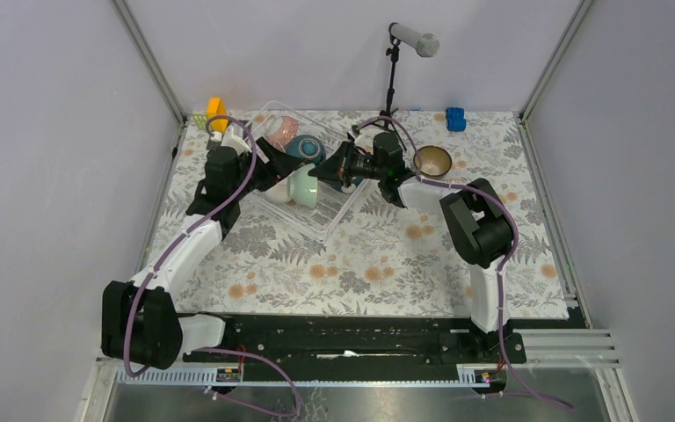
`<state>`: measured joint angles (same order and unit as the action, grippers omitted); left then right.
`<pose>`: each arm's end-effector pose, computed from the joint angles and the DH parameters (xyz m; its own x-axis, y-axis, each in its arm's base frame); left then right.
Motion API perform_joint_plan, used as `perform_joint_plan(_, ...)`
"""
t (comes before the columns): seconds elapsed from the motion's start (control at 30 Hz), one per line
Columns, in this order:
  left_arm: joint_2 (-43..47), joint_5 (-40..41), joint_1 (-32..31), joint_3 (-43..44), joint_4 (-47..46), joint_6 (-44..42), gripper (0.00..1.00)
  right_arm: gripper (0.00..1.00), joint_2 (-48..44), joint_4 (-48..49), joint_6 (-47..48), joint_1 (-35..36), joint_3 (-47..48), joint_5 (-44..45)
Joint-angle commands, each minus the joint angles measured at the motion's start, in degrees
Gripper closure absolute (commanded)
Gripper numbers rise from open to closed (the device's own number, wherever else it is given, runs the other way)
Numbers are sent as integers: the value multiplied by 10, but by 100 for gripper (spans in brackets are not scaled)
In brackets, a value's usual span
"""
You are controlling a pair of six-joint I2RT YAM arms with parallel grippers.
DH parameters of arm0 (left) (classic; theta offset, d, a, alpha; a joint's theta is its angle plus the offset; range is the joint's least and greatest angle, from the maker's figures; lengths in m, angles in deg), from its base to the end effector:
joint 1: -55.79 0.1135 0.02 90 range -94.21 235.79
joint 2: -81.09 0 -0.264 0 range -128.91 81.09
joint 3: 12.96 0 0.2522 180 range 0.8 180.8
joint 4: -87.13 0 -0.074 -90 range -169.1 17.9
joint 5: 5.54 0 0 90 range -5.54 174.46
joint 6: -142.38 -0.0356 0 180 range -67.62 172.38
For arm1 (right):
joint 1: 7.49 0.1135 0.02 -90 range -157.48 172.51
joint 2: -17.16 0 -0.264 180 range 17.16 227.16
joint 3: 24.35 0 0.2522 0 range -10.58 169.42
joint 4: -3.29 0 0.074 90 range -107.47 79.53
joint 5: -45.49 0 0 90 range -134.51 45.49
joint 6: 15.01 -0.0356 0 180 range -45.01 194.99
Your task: Unload the bowls from the dish rack
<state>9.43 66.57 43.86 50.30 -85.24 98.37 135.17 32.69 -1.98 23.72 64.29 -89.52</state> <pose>0.2816 -0.0707 0.2975 -0.5370 -0.5861 -0.6068 0.1431 0.6456 -0.7502 0.3829 0.2614 0.2229 -0.9461 0.2321 -0.2258 -0.2194 0.0534 0.9742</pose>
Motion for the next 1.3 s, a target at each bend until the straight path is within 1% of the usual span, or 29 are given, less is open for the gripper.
perform_joint_plan(0.0,28,20,4,0,-3,-12,26,100,-40,18,23,2,25,-14)
perform_joint_plan(0.07,37,36,4,5,18,-22,24,100,-59,-37,69,2,41,-12)
perform_joint_plan(0.13,50,55,4,7,35,-32,23,100,-87,-131,151,2,69,8)
perform_joint_plan(0.23,73,77,5,4,53,-42,21,100,-134,-309,291,3,109,79)
perform_joint_plan(0.27,81,83,4,4,57,-45,21,100,-148,-352,330,3,117,102)
perform_joint_plan(0.37,95,92,4,1,60,-50,20,100,-184,-462,419,3,139,173)
perform_joint_plan(0.43,99,94,4,1,60,-52,20,100,-203,-519,460,3,148,206)
perform_joint_plan(0.53,100,94,4,1,73,-52,20,100,-226,-579,508,3,159,256)
perform_joint_plan(0.7,94,86,4,0,75,-52,19,100,-264,-669,573,3,161,402)
perform_joint_plan(0.83,88,83,4,1,77,-55,17,100,-273,-718,611,3,151,493)
perform_joint_plan(0.93,87,84,4,4,80,-56,17,100,-265,-748,628,3,141,524)
perform_joint_plan(1.07,88,85,3,3,81,-56,16,97,-249,-766,651,3,123,544)
perform_joint_plan(1.27,87,81,3,1,82,-54,16,97,-205,-786,663,3,114,624)
